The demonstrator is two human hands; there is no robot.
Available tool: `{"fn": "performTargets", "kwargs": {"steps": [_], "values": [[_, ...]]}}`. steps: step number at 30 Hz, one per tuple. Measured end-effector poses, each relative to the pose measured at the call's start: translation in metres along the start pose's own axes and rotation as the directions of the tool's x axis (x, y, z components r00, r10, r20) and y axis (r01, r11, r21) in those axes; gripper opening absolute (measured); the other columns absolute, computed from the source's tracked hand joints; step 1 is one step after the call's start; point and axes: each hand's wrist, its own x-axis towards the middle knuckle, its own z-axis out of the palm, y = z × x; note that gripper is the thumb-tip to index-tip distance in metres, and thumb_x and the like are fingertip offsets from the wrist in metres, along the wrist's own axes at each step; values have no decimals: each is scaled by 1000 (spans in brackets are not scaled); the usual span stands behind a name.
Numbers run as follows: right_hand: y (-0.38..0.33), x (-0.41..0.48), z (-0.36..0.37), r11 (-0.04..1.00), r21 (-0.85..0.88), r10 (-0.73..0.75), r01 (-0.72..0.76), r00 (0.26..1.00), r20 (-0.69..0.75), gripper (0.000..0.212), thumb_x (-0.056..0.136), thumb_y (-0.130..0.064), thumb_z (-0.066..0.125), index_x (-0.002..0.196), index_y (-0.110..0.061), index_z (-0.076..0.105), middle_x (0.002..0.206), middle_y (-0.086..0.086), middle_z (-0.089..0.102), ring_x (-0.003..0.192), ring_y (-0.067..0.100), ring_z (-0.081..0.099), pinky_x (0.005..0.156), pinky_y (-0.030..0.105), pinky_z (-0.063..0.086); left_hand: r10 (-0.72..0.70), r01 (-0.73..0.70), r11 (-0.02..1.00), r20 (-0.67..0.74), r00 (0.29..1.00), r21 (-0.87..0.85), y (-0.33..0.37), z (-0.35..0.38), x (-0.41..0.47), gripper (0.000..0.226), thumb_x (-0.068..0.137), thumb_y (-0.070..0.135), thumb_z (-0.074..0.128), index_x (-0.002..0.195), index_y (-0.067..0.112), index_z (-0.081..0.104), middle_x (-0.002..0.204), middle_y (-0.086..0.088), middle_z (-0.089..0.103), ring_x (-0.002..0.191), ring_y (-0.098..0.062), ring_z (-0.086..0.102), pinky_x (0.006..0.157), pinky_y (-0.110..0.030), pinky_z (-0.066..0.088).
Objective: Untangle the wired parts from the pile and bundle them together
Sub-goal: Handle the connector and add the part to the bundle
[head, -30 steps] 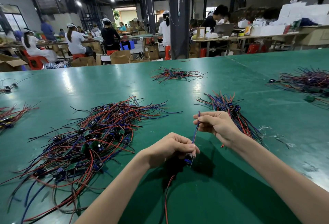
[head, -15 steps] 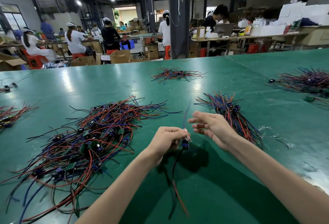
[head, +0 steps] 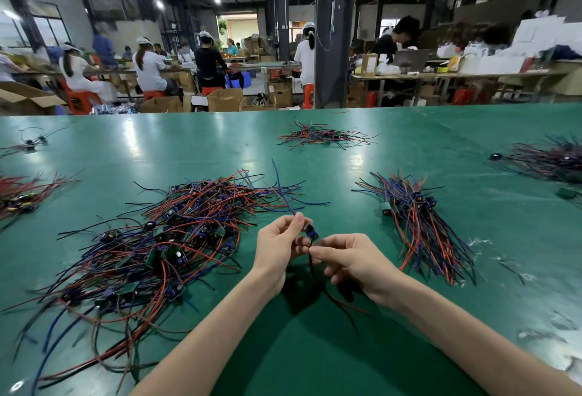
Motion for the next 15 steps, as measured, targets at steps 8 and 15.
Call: {"fn": "performTargets", "kwargs": {"steps": [8,15], "values": [[5,3,2,999,-30,-33,31,998,-56,10,85,0,64,76,-2,62,50,1,58,35,7,49,33,16,37,4,-8,999,95,995,36,0,0,-1,18,93,15,56,80,8,67,63,5,62,52,-4,50,46,-16,42],[5,4,-1,999,-23,-42,41,997,-58,11,88,8,51,86,7,62,69,12,67,38,9,50,35,18,39,-3,-55,979,279,960,198,-1,-3,-1,27,82,-2,67,106,9,63,76,-2,61,65,-10,55,67,-22,46]]}}
